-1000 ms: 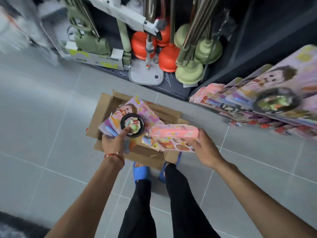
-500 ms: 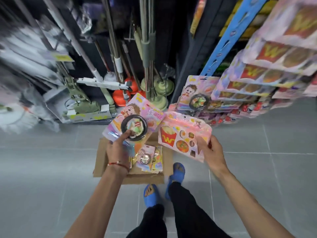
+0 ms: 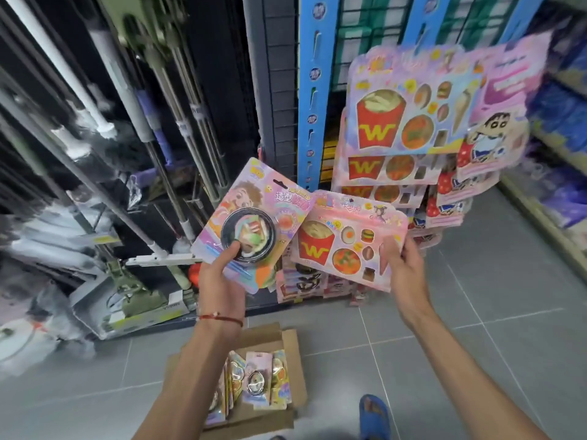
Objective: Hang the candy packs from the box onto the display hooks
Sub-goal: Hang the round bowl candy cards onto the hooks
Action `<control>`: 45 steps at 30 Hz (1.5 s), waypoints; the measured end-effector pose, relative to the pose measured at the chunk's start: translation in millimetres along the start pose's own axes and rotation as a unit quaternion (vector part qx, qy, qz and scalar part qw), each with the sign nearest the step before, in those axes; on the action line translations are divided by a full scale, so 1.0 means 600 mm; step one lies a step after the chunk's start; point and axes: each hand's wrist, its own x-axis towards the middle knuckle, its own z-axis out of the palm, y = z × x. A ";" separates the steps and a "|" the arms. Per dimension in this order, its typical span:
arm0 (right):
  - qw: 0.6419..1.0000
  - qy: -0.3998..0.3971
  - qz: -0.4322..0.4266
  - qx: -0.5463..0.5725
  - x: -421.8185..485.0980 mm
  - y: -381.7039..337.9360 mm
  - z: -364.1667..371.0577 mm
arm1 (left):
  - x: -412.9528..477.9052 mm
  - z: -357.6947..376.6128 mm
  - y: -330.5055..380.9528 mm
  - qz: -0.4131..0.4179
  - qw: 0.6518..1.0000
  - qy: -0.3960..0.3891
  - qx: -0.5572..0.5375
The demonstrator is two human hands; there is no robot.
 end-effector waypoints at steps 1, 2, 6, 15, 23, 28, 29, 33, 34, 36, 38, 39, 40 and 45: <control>1.000 0.003 -0.015 0.001 0.017 -0.018 -0.010 | 0.000 0.025 0.001 0.012 1.000 -0.008 -0.004; 0.999 0.008 -0.033 0.003 0.033 -0.039 -0.018 | -0.002 0.052 0.002 0.025 0.999 -0.021 -0.008; 0.996 -0.010 -0.088 0.001 0.108 -0.111 -0.052 | -0.009 0.158 0.005 0.078 0.996 -0.034 -0.030; 0.980 -0.134 -0.149 -0.002 0.190 -0.231 -0.102 | -0.040 0.301 0.024 0.164 0.981 -0.063 -0.082; 0.978 -0.079 -0.187 0.047 0.241 -0.350 -0.091 | -0.054 0.375 0.061 0.196 0.975 -0.080 -0.066; 0.979 -0.042 -0.190 0.067 0.286 -0.418 -0.086 | -0.037 0.416 0.098 0.210 0.971 -0.087 -0.075; 0.979 -0.039 -0.188 0.064 0.293 -0.428 -0.084 | -0.034 0.422 0.103 0.214 0.970 -0.086 -0.074; 0.981 -0.029 -0.184 0.054 0.313 -0.448 -0.080 | -0.022 0.433 0.121 0.233 0.966 -0.079 -0.084; 0.981 -0.027 -0.183 0.050 0.316 -0.450 -0.080 | -0.019 0.434 0.124 0.232 0.966 -0.078 -0.086; 0.983 -0.024 -0.176 0.048 0.319 -0.451 -0.080 | -0.013 0.435 0.127 0.231 0.966 -0.078 -0.081; 0.984 -0.025 -0.170 0.052 0.322 -0.450 -0.079 | -0.007 0.435 0.127 0.230 0.967 -0.076 -0.076; 0.984 -0.027 -0.165 0.055 0.325 -0.448 -0.079 | -0.006 0.436 0.126 0.227 0.968 -0.073 -0.078; 0.985 -0.028 -0.163 0.057 0.325 -0.448 -0.079 | -0.005 0.436 0.125 0.223 0.969 -0.071 -0.080; 0.985 -0.024 -0.160 0.055 0.327 -0.449 -0.079 | 0.000 0.432 0.122 0.215 0.972 -0.073 -0.063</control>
